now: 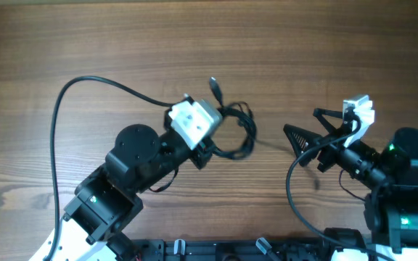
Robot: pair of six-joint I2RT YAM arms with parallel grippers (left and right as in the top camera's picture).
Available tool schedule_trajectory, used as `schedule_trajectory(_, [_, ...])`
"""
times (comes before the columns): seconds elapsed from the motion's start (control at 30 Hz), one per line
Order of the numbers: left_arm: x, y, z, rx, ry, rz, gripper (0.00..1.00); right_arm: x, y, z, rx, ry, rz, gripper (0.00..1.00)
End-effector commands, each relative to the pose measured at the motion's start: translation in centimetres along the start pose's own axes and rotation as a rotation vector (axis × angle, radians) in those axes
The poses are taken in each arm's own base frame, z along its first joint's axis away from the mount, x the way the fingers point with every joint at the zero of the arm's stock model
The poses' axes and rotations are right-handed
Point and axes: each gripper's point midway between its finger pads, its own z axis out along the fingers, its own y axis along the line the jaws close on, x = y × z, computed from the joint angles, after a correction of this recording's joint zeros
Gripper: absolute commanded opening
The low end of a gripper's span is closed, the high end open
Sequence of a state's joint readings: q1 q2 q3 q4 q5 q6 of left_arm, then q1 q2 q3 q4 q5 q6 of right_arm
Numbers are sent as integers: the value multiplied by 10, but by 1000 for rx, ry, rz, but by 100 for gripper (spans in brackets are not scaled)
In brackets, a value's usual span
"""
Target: Untangle cables
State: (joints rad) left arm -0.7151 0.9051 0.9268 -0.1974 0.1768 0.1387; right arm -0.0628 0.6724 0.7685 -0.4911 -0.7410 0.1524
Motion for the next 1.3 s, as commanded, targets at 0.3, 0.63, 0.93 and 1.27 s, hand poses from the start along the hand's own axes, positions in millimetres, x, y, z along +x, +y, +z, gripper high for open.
schedule_trajectory(0.3, [-28,-85,-4,543,-157,113,4,-27,30,-24,-30,-13,-219,97])
schedule_trajectory(0.63, [-27,-77,4,492,-149,100,4,-26,23,-24,9,-10,-193,98])
schedule_trajectory(0.93, [-14,-30,20,284,-85,59,4,-25,47,-25,-127,-16,-282,100])
schedule_trajectory(1.27, [-17,-101,25,575,-129,76,4,-34,51,-24,-149,-48,-310,100])
